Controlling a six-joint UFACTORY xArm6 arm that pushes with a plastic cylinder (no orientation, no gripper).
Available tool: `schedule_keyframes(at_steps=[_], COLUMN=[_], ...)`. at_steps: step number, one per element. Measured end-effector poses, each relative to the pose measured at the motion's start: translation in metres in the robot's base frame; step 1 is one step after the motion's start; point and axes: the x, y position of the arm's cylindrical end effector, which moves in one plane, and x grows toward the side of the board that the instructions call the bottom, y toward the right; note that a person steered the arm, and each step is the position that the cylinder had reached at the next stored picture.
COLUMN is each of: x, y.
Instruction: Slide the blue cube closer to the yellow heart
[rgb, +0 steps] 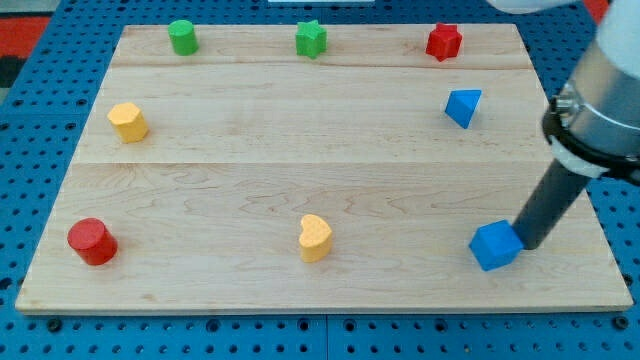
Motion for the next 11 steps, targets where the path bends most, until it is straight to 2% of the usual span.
schedule_keyframes(at_steps=[1, 2, 3, 4, 5, 8, 9, 10, 11], x=[0.0, 0.003, 0.013, 0.037, 0.04, 0.007, -0.016, -0.039, -0.039], y=[-0.035, -0.043, -0.024, -0.017, -0.04, -0.117, -0.091, -0.093, -0.113])
